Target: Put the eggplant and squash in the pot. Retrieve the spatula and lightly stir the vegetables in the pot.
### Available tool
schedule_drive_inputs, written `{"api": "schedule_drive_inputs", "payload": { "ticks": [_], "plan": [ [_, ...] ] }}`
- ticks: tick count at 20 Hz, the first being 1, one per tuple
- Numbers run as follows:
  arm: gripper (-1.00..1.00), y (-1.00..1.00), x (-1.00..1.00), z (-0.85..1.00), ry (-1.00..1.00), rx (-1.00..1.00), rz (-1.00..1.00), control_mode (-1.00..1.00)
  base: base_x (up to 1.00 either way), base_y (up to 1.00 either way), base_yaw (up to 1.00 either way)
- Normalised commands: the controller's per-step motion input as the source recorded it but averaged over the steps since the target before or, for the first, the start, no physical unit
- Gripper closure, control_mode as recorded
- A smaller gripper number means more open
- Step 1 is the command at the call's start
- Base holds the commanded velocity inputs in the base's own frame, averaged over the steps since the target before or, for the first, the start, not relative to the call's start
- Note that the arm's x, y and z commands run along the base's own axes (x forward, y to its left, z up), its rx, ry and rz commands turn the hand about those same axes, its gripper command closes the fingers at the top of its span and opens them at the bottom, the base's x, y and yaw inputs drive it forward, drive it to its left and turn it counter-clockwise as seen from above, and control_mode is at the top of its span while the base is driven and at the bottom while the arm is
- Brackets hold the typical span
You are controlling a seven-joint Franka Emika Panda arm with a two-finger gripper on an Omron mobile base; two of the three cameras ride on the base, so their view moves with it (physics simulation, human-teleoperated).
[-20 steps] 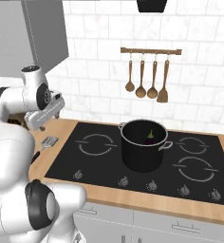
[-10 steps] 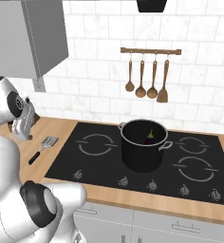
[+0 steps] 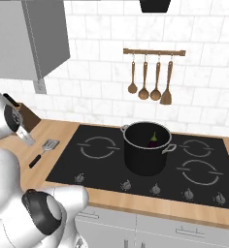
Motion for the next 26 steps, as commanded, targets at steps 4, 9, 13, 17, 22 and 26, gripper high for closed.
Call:
{"api": "schedule_drive_inputs", "payload": {
  "ticks": [4,9,13,17,22,26],
  "plan": [
    [-1.0,0.58,-0.08,-0.41,-0.05,-0.12,0.31,-1.0,0.0,0.0,0.0],
    [-1.0,0.44,-0.03,-0.32,-0.11,-0.15,0.05,-1.0,0.0,0.0,0.0],
    [-1.0,0.23,0.0,-0.39,-0.01,-0.14,0.02,-1.0,0.0,0.0,0.0],
    [-1.0,0.03,-0.04,-0.19,0.0,-0.03,0.03,-1.0,0.0,0.0,0.0],
    [-1.0,-0.02,-0.02,-0.09,0.01,0.0,0.01,-1.0,0.0,0.0,0.0],
    [-1.0,-0.22,0.0,-0.44,0.06,0.0,0.06,-1.0,0.0,0.0,0.0]
  ]
}}
